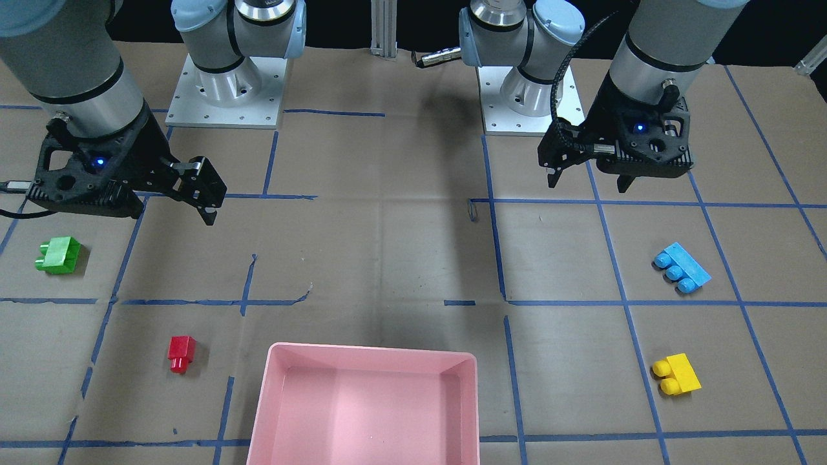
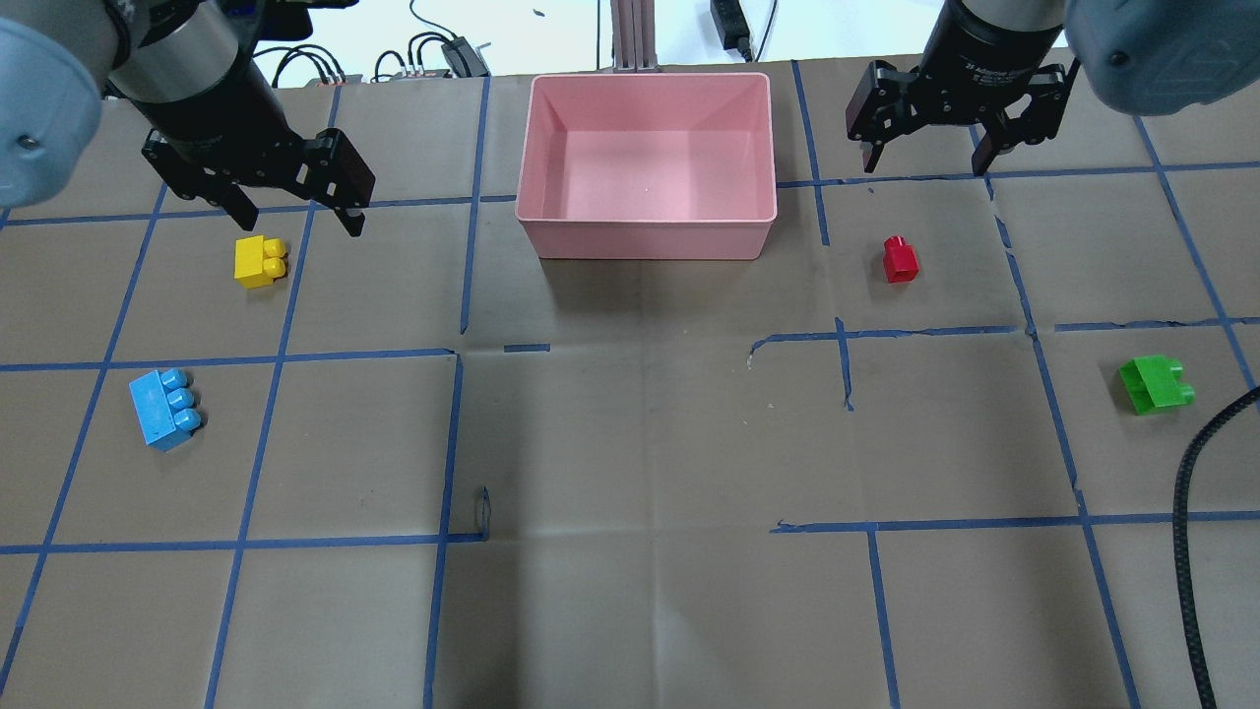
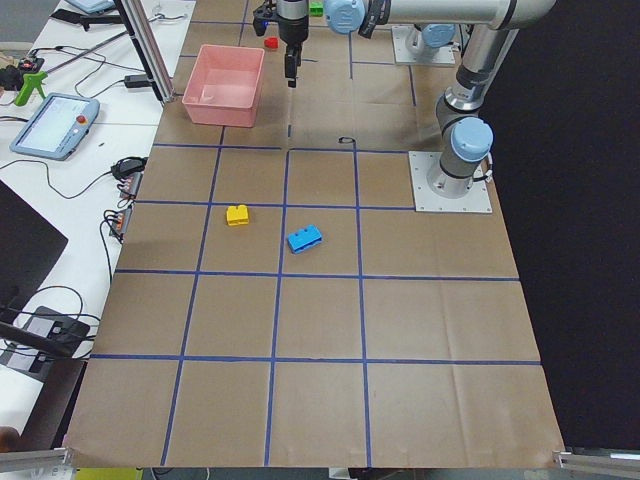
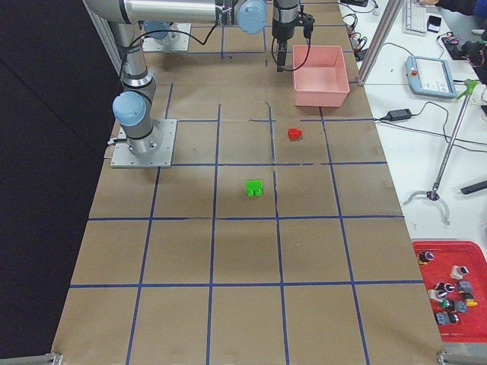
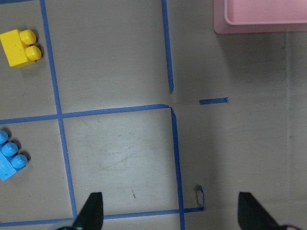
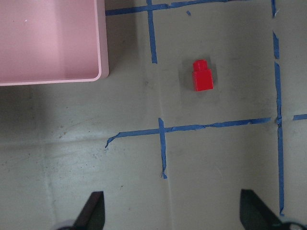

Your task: Put all blocks into box

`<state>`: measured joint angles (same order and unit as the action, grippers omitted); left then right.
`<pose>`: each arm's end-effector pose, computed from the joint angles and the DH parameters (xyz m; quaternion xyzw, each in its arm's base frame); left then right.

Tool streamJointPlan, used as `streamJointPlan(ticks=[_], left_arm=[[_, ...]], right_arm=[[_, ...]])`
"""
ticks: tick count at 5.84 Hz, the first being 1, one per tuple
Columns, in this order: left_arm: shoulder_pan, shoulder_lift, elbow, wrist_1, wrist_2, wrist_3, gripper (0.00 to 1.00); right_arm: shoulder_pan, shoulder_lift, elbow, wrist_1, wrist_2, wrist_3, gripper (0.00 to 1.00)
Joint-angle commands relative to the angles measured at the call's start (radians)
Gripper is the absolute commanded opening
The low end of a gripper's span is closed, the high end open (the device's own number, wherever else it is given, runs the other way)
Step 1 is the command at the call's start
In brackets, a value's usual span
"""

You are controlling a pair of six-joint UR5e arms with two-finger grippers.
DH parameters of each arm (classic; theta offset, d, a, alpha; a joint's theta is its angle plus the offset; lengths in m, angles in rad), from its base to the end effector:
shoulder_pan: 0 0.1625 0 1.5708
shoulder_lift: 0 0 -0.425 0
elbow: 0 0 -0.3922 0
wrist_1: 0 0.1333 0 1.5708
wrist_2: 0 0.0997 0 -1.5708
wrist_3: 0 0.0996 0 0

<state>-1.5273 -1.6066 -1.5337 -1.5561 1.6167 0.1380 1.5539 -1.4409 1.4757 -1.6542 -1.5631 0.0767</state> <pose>-0.1065 -0.5138 0.4898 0.0470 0.9986 -0.0059 0.0236 0.1247 -0.5536 0.4756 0.0467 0.9986 -0.0242 0.0046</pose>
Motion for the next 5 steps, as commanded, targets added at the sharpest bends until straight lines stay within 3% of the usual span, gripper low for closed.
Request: streamJointPlan(ticks=[1,5], left_arm=[[-0.004,0.001,-0.005,0.001,0.005,0.000,1.00],[-0.004,0.002,-0.008,0.002,-0.005,-0.002,1.00]], right_arm=[[0.000,0.001,0.000,-0.001,0.000,0.000,1.00],[-0.008,0.008,0.002,-0.001,0.000,-0.044,1.00]])
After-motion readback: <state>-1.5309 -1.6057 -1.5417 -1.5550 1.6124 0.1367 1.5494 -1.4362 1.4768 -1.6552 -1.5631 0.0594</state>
